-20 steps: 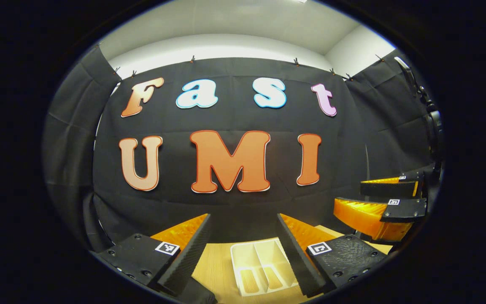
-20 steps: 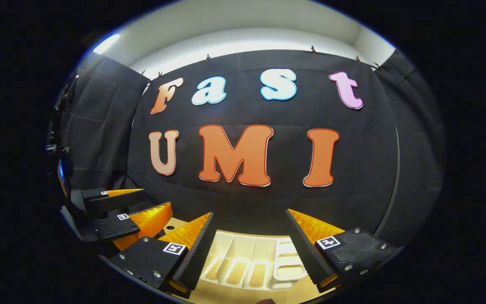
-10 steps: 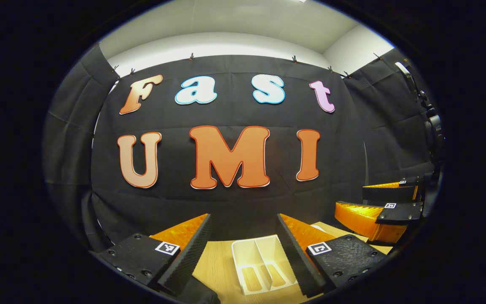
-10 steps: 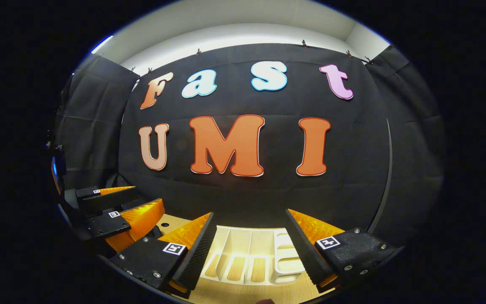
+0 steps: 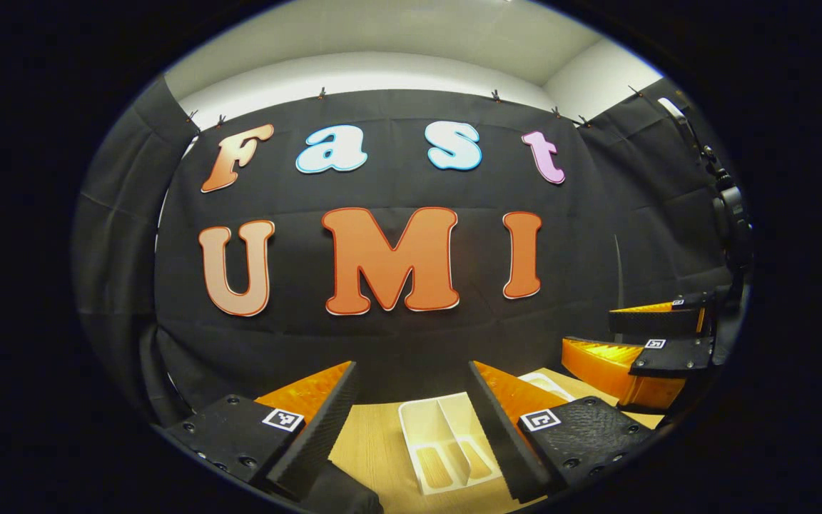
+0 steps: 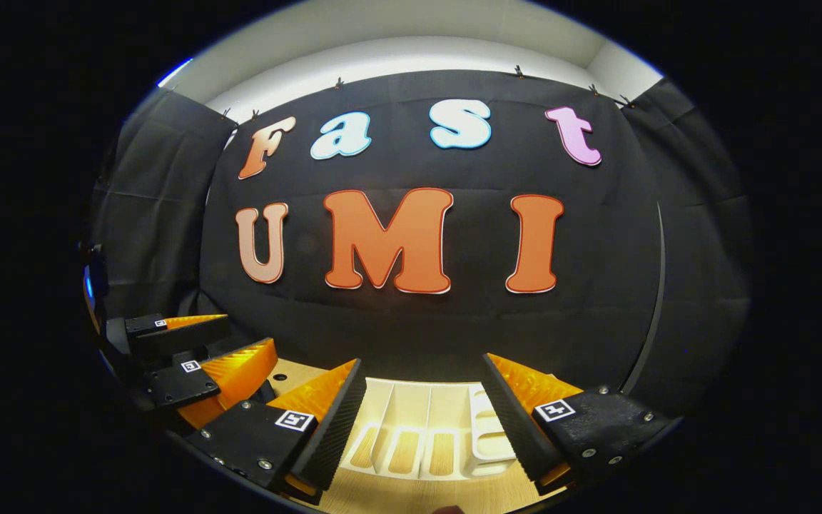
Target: Open the schoolbag, grab two books from the bookshelf and put them into the schoolbag.
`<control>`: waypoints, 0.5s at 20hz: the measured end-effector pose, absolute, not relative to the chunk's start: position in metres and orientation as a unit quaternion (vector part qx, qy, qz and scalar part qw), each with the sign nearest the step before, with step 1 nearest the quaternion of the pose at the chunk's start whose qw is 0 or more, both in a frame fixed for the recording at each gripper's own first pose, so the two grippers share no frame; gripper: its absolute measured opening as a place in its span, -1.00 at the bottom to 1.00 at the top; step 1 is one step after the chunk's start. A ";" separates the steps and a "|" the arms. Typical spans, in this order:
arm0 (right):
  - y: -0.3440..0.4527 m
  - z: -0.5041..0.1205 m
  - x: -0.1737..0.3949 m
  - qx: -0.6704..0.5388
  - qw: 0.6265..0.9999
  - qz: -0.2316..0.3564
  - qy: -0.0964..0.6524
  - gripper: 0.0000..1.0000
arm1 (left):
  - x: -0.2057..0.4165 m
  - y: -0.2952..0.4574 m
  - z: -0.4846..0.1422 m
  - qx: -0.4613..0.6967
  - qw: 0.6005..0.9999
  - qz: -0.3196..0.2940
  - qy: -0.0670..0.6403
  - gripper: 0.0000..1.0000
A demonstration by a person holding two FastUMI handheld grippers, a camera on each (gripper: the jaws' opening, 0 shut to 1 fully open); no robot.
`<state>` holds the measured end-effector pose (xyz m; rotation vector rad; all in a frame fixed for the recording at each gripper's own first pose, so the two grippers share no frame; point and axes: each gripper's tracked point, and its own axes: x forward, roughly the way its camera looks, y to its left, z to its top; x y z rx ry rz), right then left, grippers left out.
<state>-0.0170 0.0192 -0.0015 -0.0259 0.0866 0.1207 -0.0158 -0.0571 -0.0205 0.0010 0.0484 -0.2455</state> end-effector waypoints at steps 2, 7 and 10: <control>0.020 -0.001 -0.017 -0.013 0.997 0.057 0.042 0.93 | -0.016 -0.054 -0.019 0.000 0.992 -0.121 0.022 0.88; 0.021 -0.005 -0.018 -0.017 0.997 0.056 0.051 0.93 | -0.015 -0.053 -0.024 -0.001 0.992 -0.122 0.031 0.90; 0.023 -0.005 -0.017 -0.020 0.997 0.059 0.052 0.93 | -0.015 -0.051 -0.022 0.002 0.992 -0.122 0.030 0.89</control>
